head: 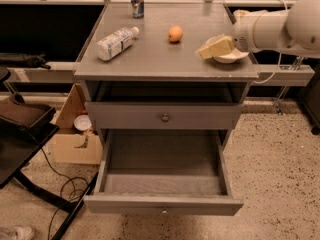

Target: Place orange into middle drawer

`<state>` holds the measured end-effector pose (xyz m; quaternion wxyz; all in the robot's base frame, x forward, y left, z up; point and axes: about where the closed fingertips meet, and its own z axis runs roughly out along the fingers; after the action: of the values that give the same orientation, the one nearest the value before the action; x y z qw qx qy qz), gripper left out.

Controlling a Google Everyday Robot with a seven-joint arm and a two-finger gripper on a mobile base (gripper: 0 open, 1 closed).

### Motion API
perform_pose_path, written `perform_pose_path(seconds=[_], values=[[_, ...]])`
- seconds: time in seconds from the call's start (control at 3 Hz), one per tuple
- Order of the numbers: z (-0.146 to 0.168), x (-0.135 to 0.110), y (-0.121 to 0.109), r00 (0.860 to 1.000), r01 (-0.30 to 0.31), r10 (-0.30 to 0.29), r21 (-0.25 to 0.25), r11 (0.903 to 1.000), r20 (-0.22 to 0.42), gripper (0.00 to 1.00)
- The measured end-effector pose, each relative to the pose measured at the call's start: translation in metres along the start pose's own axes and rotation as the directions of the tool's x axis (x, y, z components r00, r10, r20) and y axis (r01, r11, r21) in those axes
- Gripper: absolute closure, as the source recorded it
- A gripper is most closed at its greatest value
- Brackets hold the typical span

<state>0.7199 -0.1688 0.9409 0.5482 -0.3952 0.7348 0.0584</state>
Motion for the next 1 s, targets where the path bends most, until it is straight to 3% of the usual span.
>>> perform_pose_path(seconds=[0.33,0.67,1.0], values=[[0.067,-0.008,-0.038,0.995,-0.094,0.094,0.016,0.9955,-0.031,0.00],[0.108,-0.014,-0.059,0.989,-0.140,0.140,0.014,0.9901,-0.040,0.00],[0.103,-0.029,-0.073,0.991,-0.129,0.130,0.037,0.9909,-0.011,0.00]])
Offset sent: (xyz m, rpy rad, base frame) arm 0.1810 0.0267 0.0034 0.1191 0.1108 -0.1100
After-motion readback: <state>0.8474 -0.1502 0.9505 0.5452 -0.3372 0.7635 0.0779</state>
